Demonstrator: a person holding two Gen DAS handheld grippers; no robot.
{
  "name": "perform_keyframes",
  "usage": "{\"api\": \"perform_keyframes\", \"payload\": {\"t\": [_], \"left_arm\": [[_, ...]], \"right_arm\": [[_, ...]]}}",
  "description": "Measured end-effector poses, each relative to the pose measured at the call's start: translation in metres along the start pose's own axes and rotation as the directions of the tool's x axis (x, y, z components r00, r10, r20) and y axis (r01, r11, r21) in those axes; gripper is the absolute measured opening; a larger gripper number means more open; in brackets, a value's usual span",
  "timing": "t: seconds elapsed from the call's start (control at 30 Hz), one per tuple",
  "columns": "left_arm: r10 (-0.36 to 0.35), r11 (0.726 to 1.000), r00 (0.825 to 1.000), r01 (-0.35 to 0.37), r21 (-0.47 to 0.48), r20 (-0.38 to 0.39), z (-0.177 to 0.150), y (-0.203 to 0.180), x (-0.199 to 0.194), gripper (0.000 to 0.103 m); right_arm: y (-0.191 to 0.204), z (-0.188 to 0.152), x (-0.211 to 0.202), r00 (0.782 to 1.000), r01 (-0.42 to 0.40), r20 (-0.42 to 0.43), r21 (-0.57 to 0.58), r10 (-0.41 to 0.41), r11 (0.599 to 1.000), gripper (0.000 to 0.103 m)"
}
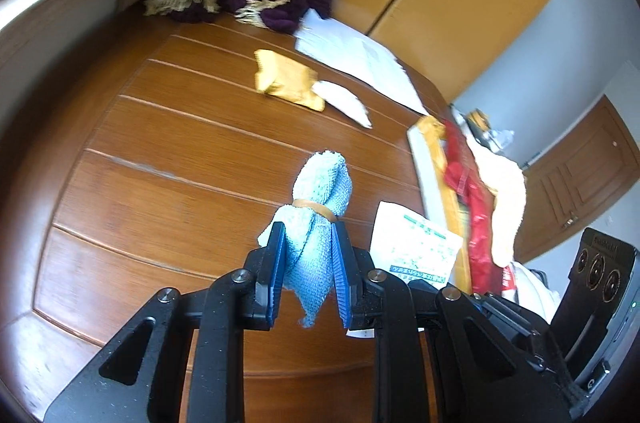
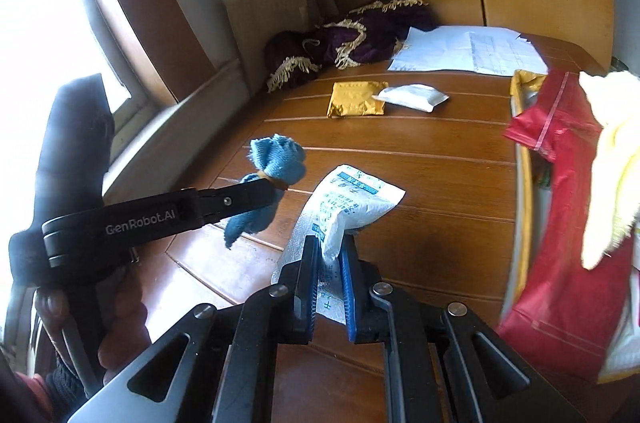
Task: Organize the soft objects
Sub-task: 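Carry the blue doll with the left tool while the right tool carries the white packet to the tray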
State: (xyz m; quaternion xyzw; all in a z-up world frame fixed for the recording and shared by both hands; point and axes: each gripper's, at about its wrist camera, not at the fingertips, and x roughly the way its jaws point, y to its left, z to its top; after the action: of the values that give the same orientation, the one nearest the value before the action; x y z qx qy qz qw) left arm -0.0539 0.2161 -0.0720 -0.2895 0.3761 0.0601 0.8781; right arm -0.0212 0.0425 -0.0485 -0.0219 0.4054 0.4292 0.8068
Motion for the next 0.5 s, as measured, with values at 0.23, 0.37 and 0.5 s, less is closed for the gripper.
{"api": "perform_keyframes", "payload": {"t": [0.23, 0.37, 0.5], "left_arm": [[-0.076, 0.995, 0.996, 0.079, 0.063, -0.036, -0.009, -0.049, -0.010, 0.019], [-0.131, 0.986, 0.989, 0.137, 0.095, -0.070, -0.010, -0.079, -0.011, 0.019], [-0.170, 0.976, 0.981, 0.180, 0.121, -0.091, -0.012, -0.106, -0.011, 0.019]], "right_arm": [[-0.020, -0.008, -0.056, 0.995, 0.018, 0.102, 0.020, -0.020, 1.000, 0.011], [-0.033, -0.010, -0.084, 0.986, 0.040, 0.158, 0.023, -0.043, 0.999, 0.011], [-0.053, -0.005, -0.101, 0.979, 0.062, 0.191, 0.047, -0.070, 0.997, 0.011]]}}
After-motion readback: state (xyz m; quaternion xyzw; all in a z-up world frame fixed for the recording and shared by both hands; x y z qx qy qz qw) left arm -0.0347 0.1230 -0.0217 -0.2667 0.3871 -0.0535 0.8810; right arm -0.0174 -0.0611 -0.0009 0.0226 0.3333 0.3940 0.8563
